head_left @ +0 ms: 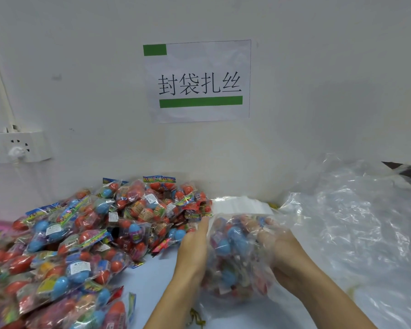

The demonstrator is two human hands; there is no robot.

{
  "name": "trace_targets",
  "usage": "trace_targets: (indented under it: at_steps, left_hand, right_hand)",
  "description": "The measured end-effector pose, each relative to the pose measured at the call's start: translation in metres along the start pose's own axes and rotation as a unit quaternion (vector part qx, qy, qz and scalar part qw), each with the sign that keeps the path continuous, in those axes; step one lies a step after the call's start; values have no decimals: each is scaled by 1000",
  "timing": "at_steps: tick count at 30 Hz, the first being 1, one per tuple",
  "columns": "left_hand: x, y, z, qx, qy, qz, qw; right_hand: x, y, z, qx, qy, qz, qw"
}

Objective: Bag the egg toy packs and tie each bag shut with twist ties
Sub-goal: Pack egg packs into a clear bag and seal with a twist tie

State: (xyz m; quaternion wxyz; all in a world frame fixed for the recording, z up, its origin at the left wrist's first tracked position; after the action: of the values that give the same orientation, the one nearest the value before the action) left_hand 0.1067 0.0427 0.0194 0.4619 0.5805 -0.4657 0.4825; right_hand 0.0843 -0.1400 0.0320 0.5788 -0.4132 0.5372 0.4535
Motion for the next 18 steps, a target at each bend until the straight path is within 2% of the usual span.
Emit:
trace_targets:
  at_steps: [2, 6, 9, 14, 18]
  left_hand:
    - [-4, 1, 10, -31, 20, 0, 999]
    - [2, 4, 17, -17, 28, 37, 999]
    - [8, 7, 23, -35, 20, 63, 997]
    - [7, 4, 19, -24, 30, 63, 997]
    - [3, 0, 15, -5, 20, 44, 999]
  right_hand:
    - [4, -2, -2, 13, 8, 4, 1000]
    - [4, -1, -1, 50, 2, -24, 998]
    - [2, 1, -3, 68, -1, -36, 997]
    - [-8, 0, -3, 26, 58, -47, 997]
    - [-10, 0, 4, -14, 33, -53, 998]
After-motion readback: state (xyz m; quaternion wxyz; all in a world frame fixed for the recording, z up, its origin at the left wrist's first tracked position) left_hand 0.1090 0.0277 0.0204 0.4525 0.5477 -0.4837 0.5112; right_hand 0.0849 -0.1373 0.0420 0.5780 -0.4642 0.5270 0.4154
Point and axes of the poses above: each hand's wrist, its own y-axis away from the middle knuckle, its own z-axis out of the palm, x = y × z, the point moved 10 cm from there along -y, towards the middle knuckle, and after that the axes turned 3 degrees about x, right-handed, at the moved point
